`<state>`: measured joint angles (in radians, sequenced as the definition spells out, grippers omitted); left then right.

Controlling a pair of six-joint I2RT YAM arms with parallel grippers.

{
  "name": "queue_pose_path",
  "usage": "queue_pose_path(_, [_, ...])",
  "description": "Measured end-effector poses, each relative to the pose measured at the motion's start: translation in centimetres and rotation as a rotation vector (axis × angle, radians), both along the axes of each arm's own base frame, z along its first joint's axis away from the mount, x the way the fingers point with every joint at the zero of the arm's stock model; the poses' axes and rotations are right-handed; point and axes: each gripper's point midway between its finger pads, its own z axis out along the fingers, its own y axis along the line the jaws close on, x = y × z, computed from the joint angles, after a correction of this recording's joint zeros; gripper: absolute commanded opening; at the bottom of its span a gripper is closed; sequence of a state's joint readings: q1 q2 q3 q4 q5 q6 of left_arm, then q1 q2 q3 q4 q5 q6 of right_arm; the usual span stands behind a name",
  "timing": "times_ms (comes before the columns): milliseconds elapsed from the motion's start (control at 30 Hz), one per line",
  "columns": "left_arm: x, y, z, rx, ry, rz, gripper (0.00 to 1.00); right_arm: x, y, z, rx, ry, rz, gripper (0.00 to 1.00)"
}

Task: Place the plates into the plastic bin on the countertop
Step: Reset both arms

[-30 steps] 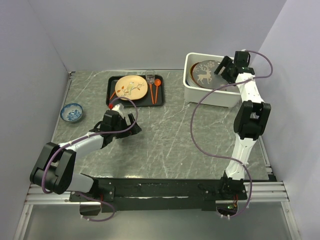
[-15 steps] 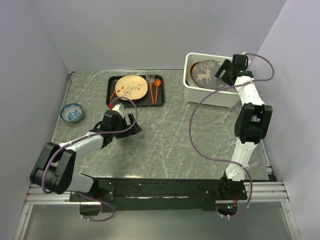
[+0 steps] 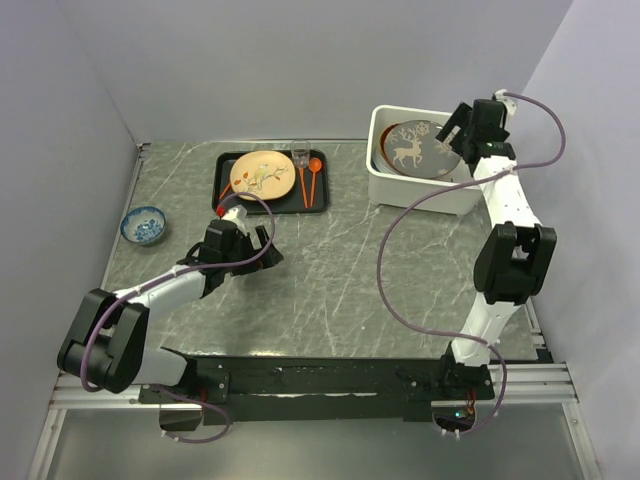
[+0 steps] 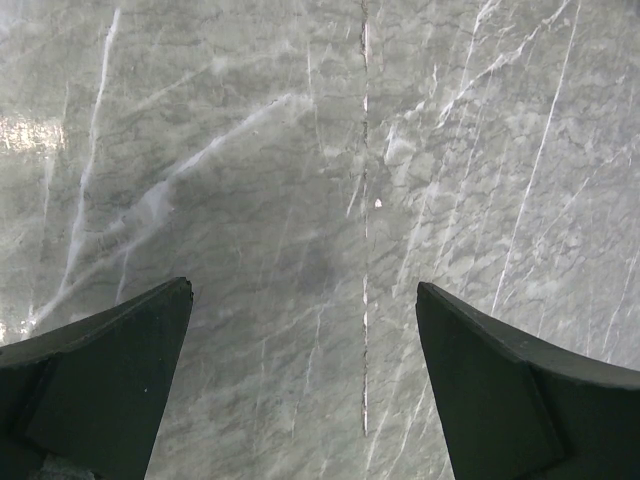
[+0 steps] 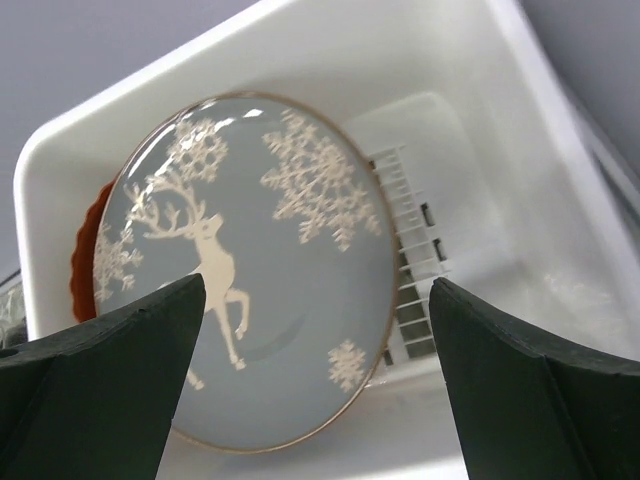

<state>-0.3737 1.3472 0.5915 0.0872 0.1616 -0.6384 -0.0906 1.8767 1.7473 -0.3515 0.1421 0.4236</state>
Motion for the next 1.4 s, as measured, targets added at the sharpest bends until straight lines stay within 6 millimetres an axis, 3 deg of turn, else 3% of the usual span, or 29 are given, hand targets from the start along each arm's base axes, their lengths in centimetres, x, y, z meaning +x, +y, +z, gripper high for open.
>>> queue_pose_path(133, [-0.1,0.1,0.0,0.006,-0.002,-0.006,0.99,-1.0,3.7,-0.7,-0.008,0.020,0.062,1.00])
queue_pose_path(333, [0.0,0.1,1.2,0.010,-0.032,-0.017,0.99,-6.2,10.8,-1.6,-0.004,0.030,0.197,1.00])
queue_pose_path(567, [1.0,-0.2,3.4,0.003,-0.081,-0.024,0.99,-11.5,13.9,-0.4,0.012,-0.041,0.267,1.00])
queue_pose_path(733, [0.9,-0.2,3.7,0.002,-0.090,-0.026,0.99,-14.8,14.7,-0.6,0.019,-0.059,0.298,1.00])
queue_pose_path(933, [1.1,-0.3,4.2,0.001,-0.098,-0.027,0.99,-18.6,13.9,-1.6,0.018,-0.071,0.301,1.00])
queue_pose_path(1233, [1.5,-0.4,4.8,-0.003,-0.122,-0.030,0.99,-24.0,12.3,-6.0,0.016,-0.026,0.280,1.00])
queue_pose_path(1400, [1.5,-0.4,4.9,-0.004,-0.125,-0.030,0.99,-25.4,12.1,-8.7,0.033,0.020,0.278,1.00])
